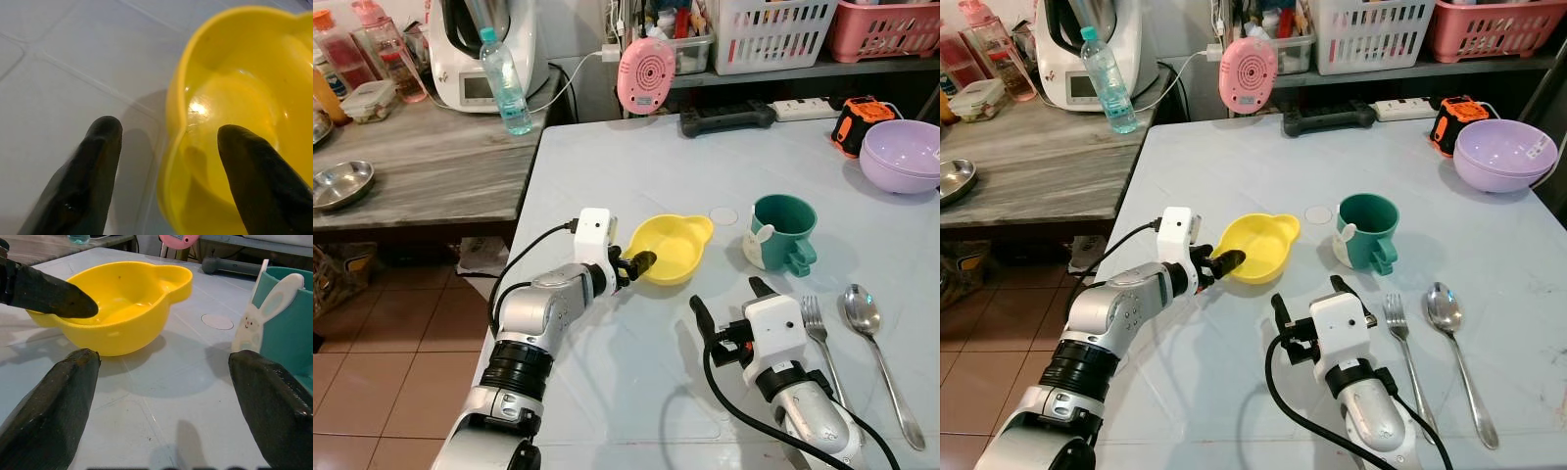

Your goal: Setting the table

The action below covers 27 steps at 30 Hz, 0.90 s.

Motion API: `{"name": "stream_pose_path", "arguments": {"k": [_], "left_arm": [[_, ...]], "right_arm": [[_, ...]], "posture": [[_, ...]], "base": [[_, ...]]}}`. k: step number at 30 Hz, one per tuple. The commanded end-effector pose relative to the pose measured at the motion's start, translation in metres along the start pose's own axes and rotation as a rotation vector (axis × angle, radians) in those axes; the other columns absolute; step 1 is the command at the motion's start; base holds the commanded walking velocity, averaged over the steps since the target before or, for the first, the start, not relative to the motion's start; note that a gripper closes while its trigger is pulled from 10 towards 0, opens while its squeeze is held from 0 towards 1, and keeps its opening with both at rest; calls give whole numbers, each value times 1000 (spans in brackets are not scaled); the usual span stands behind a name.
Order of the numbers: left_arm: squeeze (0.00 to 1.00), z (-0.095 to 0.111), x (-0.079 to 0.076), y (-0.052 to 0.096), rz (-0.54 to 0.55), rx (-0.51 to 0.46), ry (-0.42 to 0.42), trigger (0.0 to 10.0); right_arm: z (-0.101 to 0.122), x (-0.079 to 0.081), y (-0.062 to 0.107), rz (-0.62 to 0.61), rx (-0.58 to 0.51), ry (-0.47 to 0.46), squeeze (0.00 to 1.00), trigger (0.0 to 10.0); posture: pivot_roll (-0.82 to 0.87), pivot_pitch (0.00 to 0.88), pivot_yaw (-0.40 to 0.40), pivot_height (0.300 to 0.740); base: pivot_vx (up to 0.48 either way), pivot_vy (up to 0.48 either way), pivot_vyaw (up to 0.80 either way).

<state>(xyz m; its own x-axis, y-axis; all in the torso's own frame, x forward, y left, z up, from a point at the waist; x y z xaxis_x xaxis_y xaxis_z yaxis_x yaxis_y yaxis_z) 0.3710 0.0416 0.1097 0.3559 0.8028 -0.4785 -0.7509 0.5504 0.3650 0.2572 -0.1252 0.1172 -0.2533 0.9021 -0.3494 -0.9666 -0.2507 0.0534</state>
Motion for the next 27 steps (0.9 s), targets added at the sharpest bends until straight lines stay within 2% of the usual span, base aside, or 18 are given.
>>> {"name": "stream_pose_path", "arguments": {"k": [1, 9, 27], "left_arm": [[0, 4, 2, 1, 7, 1, 10, 0], [0, 6, 2, 1, 12, -1, 22, 0], [0, 12, 8, 4, 34, -16, -15, 0]], "right_arm": [[3, 3, -1, 16, -10, -4, 0, 10000], [4, 2, -4, 25, -16, 1, 0, 10000], [4, 5, -4, 32, -14, 0, 0, 10000]], "posture": [[-196, 51, 110, 740], [-193, 42, 107, 740], [-189, 46, 104, 740]], "base": [[0, 0, 0], [0, 0, 0], [0, 0, 0]]}}
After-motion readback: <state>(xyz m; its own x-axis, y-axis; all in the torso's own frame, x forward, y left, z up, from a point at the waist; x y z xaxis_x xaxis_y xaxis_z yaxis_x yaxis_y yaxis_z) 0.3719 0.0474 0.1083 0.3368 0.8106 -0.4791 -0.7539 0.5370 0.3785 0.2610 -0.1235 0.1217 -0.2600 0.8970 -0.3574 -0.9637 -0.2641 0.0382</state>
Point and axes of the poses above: a point about 5 cm out from each wrist's last joint towards the gripper, its own y axis pointing back from the gripper into the wrist, its own z axis along the axis of the wrist's last joint, x = y × z, the point moved 4 cm from there along -y, pointing out of the wrist towards the gripper, and after that the axes turned 10 degrees about y, right-handed, at the moved point
